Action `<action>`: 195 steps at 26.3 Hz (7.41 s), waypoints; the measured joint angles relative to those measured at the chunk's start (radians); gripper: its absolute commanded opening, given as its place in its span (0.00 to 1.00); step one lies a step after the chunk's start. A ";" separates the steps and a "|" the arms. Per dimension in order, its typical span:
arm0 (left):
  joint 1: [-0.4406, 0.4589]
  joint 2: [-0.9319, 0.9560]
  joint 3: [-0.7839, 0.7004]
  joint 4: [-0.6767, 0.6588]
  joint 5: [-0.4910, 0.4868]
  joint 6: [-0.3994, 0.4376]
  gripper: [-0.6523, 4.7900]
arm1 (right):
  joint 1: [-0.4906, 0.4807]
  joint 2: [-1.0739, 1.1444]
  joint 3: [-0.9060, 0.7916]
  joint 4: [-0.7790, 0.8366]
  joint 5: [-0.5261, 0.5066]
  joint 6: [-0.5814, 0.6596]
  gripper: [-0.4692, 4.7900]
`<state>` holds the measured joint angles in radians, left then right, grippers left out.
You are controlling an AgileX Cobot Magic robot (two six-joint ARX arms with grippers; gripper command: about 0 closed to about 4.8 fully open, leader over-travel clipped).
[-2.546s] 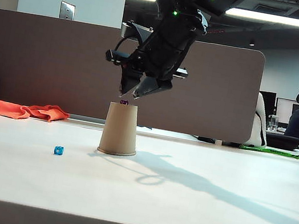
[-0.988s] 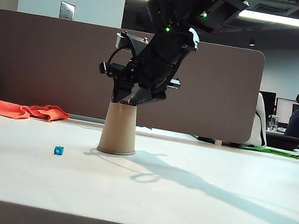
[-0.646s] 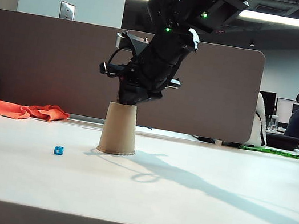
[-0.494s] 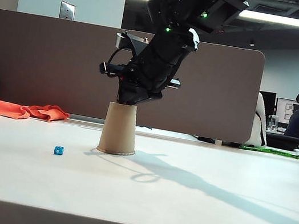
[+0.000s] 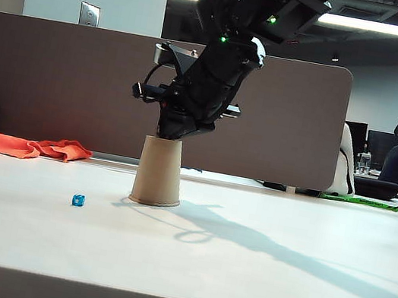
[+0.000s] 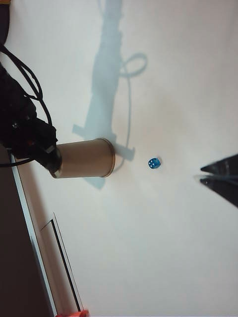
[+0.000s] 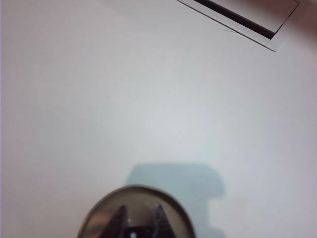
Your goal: Throw the dice onto the paper cup, compare its value with the values of the other dice on the table, place the die with the higher value on the paper cup, and take no action if both dice have the same value.
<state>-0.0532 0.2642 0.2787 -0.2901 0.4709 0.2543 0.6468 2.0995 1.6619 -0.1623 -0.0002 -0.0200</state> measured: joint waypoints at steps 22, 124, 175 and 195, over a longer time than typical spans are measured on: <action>0.000 0.000 0.000 0.001 0.000 0.000 0.11 | -0.091 -0.078 0.000 -0.151 0.163 -0.006 0.18; 0.000 0.082 0.000 0.060 0.000 -0.052 0.11 | -0.141 -0.400 -0.109 -0.531 -0.018 0.027 0.09; -0.098 1.132 0.127 0.802 0.177 0.206 0.35 | -0.291 -0.523 -0.393 -0.209 -0.003 -0.026 0.09; -0.098 1.247 0.155 0.802 0.175 0.356 0.36 | -0.291 -0.523 -0.393 -0.209 -0.003 -0.033 0.09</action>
<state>-0.1516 1.5108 0.4339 0.5117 0.6464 0.6098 0.3553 1.5761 1.2694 -0.3710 -0.0032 -0.0532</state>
